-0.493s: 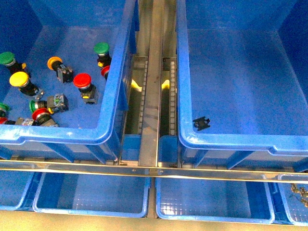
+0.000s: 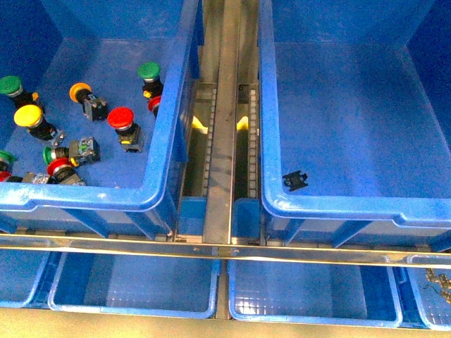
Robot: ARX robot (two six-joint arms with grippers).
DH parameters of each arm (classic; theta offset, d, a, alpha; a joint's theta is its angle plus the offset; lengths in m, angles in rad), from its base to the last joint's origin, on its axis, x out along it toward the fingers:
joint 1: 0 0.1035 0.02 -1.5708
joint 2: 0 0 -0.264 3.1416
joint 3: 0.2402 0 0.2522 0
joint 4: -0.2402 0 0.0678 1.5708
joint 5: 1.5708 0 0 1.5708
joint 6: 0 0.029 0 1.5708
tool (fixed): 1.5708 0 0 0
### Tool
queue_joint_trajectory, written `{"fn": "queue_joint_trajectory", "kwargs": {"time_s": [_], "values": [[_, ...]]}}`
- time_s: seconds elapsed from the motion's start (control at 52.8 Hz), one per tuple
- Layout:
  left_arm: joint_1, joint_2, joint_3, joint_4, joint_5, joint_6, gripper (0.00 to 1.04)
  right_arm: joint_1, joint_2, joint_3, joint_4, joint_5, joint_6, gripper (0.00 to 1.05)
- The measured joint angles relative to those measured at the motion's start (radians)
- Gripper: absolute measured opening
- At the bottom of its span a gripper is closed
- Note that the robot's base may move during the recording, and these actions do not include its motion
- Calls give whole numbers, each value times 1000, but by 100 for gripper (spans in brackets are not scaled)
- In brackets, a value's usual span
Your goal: Pick red and yellow buttons and place in box
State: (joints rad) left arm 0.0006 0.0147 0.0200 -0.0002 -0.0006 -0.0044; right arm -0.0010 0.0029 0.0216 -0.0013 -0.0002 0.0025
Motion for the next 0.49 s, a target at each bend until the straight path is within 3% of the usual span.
{"fn": "queue_joint_trajectory", "kwargs": {"time_s": [0.493], "values": [[0, 0, 0, 0, 0, 0, 97, 0, 0, 0, 0, 0, 0, 98]]}}
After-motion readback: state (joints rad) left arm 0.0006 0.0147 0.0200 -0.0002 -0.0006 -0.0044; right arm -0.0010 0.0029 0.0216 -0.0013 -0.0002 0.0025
